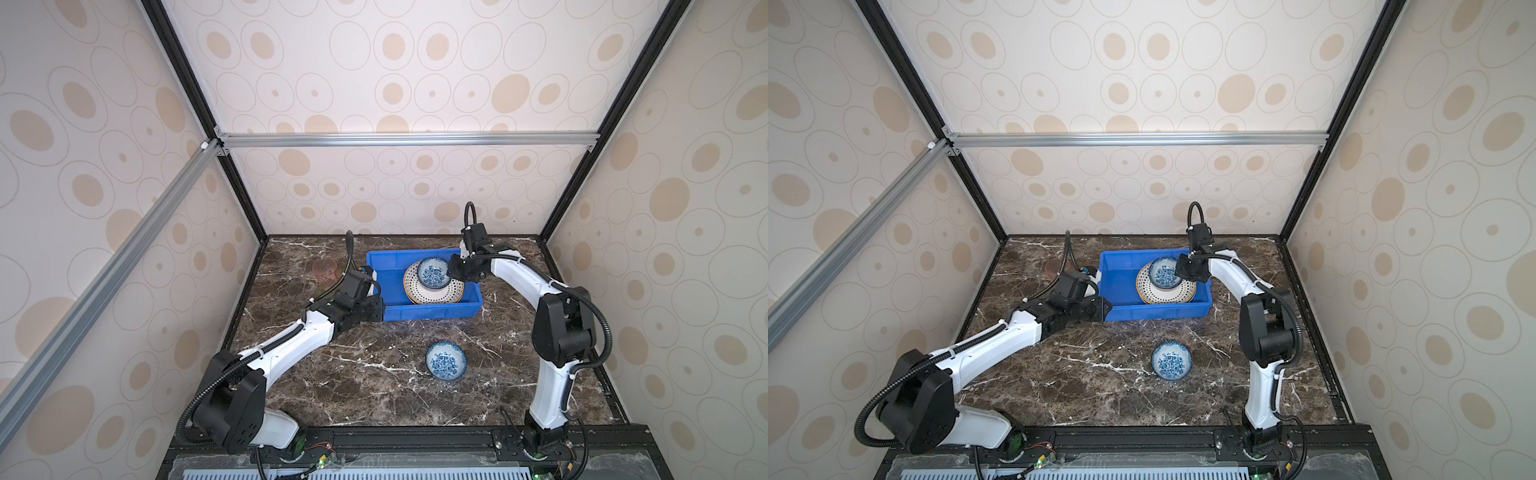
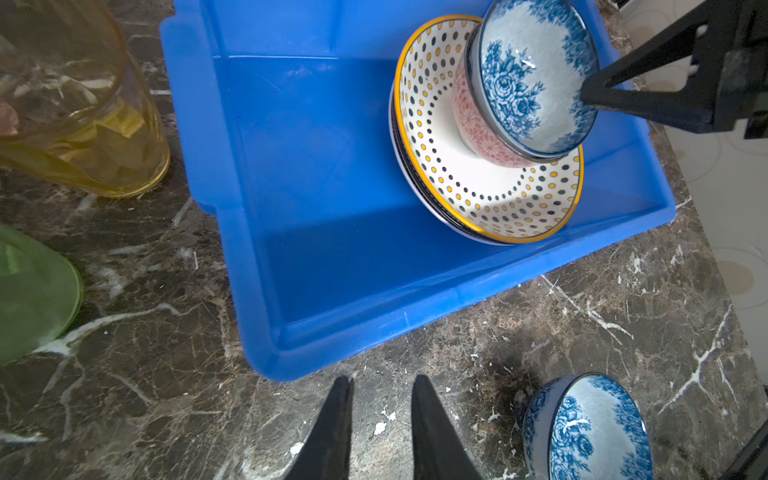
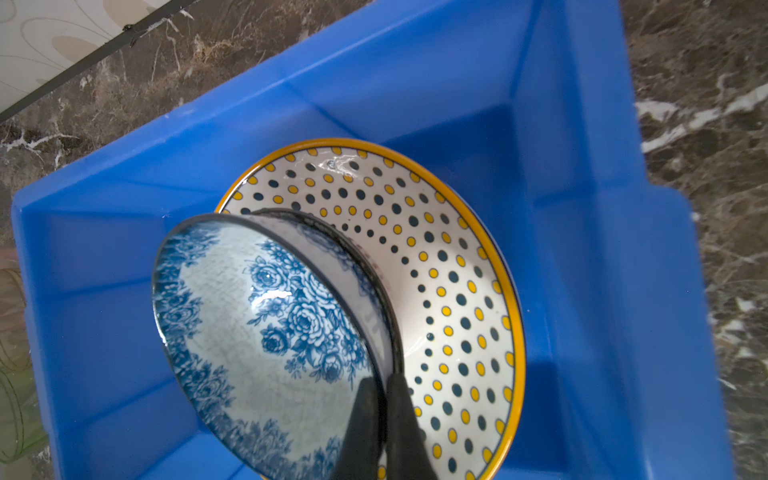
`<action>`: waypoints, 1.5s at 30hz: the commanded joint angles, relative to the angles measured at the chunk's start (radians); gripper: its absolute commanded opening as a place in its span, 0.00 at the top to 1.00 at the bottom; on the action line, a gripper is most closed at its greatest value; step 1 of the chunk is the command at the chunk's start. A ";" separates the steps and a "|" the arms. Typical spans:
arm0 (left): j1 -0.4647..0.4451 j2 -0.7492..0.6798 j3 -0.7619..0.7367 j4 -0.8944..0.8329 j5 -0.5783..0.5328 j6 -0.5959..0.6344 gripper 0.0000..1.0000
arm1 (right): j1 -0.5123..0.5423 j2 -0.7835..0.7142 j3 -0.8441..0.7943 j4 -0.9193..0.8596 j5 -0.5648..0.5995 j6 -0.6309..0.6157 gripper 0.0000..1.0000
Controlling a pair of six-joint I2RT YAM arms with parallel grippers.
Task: Place the mixed dishes into the plastic bin
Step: 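Carry the blue-floral bowl over the bin and lower it onto the leaf-patterned bowl, then open the right gripper and withdraw it while the left gripper moves toward the table bowl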
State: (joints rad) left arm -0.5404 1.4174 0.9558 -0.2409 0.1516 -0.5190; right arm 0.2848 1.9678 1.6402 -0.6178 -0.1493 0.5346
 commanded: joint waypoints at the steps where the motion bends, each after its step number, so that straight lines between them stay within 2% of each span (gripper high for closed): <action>1: 0.008 -0.021 0.029 -0.007 -0.005 0.004 0.74 | 0.000 0.018 0.036 -0.016 -0.013 0.014 1.00; 11: 0.008 -0.026 0.037 -0.017 0.002 0.005 0.73 | -0.028 0.025 0.034 -0.039 -0.022 0.028 1.00; 13: 0.008 -0.033 0.038 -0.025 0.003 0.005 0.73 | -0.027 0.020 0.032 -0.039 -0.025 0.033 0.93; 20: 0.008 -0.074 0.032 -0.044 -0.003 -0.006 0.72 | -0.027 -0.019 0.006 -0.030 -0.035 0.035 0.85; 25: 0.007 -0.099 0.023 -0.059 -0.003 -0.020 0.71 | -0.027 -0.035 0.003 -0.037 -0.045 0.033 0.72; 37: -0.034 -0.118 0.024 -0.143 -0.018 -0.009 0.70 | -0.027 -0.159 -0.048 -0.036 -0.062 0.000 0.59; 45: -0.111 -0.119 0.036 -0.159 -0.047 -0.022 0.69 | -0.026 -0.286 -0.150 -0.014 -0.088 -0.004 0.54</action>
State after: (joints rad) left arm -0.6247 1.3132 0.9562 -0.3683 0.1295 -0.5282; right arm 0.2607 1.7279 1.5246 -0.6296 -0.2222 0.5411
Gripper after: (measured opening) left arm 0.308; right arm 0.455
